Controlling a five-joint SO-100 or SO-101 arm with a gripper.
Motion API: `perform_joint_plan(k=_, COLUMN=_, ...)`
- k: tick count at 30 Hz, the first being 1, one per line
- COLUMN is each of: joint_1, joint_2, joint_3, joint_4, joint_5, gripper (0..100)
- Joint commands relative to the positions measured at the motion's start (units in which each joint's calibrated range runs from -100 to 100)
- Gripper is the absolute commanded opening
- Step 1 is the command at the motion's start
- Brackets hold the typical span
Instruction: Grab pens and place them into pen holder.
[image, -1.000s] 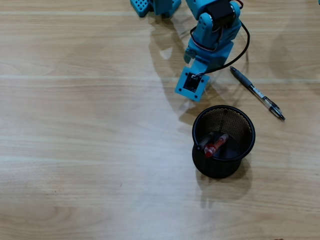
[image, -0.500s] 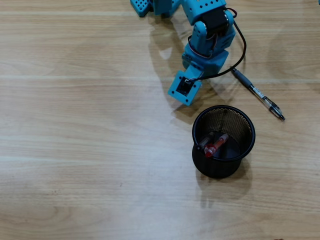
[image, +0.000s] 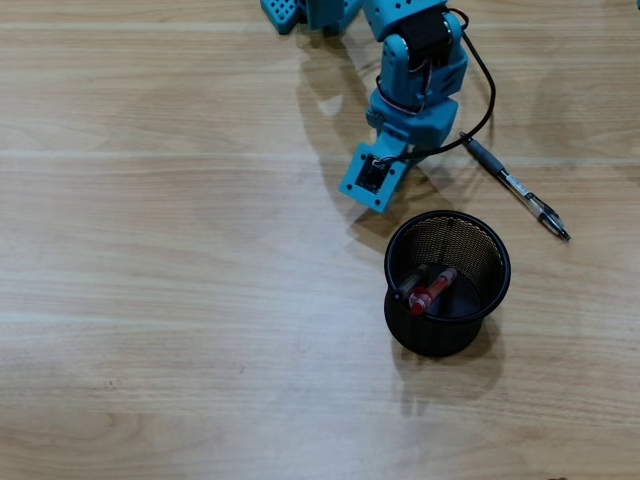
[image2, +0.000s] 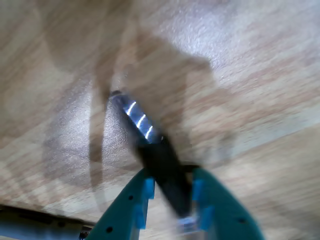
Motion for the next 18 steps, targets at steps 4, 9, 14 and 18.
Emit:
perform_joint_plan(k=4, joint_1=0.81, joint_2=0.63, joint_3=0.83, joint_4=-0.72, joint_5=-0.29, gripper=2)
perform_joint_plan(k=9, joint_1=0.81, joint_2=0.54, joint_3=0.83, joint_4=-0.54, joint_5=-0.29, gripper=2)
perform_joint_plan(k=14, joint_1=0.9, joint_2=0.37, joint_3=0.11, joint_4=0.01, joint_5=-0.03, gripper=2)
perform_joint_plan(k=18, joint_1=0.99, joint_2=-2.43, joint_3=-1.43, joint_4=0.28, joint_5=0.18, gripper=2)
